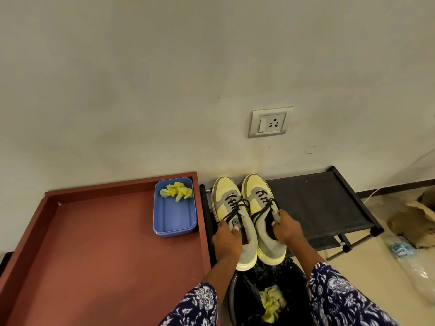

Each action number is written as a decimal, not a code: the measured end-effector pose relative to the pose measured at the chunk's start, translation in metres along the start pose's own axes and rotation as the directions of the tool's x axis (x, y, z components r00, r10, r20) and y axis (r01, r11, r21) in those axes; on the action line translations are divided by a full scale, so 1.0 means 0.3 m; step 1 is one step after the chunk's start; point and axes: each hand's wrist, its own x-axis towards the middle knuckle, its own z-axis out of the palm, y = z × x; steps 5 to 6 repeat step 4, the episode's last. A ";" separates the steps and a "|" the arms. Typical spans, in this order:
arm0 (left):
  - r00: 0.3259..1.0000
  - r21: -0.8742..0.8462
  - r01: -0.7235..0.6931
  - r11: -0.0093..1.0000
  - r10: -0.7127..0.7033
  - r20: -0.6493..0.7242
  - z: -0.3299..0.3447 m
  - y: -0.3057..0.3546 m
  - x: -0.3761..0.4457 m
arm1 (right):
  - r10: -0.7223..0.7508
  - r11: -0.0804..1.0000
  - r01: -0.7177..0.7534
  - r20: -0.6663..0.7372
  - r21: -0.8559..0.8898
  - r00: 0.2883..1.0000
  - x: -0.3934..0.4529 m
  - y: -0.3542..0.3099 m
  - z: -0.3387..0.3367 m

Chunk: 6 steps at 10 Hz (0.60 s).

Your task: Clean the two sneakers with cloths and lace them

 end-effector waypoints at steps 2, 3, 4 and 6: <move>0.994 0.035 -0.110 0.993 0.110 0.009 -0.029 0.020 -0.025 | -0.057 0.998 0.058 -0.090 0.002 0.994 -0.057 -0.010 -0.017; 0.981 0.051 -0.190 0.981 0.191 -0.030 -0.068 0.043 -0.061 | -0.109 0.994 0.104 -0.155 -0.042 0.982 -0.104 -0.043 -0.017; 0.968 0.027 -0.244 0.969 0.245 -0.052 -0.106 0.043 -0.080 | -0.146 0.988 0.134 -0.194 -0.074 0.970 -0.142 -0.079 -0.012; 0.968 0.027 -0.244 0.969 0.245 -0.052 -0.106 0.043 -0.080 | -0.146 0.988 0.134 -0.194 -0.074 0.970 -0.142 -0.079 -0.012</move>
